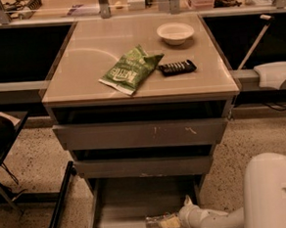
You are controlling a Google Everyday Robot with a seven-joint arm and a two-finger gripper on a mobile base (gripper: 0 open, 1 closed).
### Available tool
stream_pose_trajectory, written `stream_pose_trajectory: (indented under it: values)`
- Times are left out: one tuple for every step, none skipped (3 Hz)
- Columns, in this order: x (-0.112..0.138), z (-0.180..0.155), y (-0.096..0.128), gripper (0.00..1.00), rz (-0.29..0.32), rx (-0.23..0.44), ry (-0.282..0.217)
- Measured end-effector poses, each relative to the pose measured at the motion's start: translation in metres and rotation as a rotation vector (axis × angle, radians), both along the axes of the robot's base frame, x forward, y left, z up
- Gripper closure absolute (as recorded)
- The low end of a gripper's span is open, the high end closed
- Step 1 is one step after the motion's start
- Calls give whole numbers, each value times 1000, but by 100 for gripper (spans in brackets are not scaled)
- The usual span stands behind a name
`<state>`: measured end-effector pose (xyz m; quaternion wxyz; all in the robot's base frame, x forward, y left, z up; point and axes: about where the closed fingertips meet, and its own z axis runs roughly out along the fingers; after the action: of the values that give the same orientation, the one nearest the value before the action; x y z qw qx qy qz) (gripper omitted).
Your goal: Pick water bottle from bottom drawer and place on counter
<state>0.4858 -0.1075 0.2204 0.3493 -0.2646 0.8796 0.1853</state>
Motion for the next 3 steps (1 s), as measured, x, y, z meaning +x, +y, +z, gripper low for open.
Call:
stream_pose_trajectory:
  values:
    - [5, -13, -5, 0, -21, -8, 24]
    - [9, -51, -12, 0, -59, -9, 91]
    - [13, -87, -13, 0, -89, 14, 136]
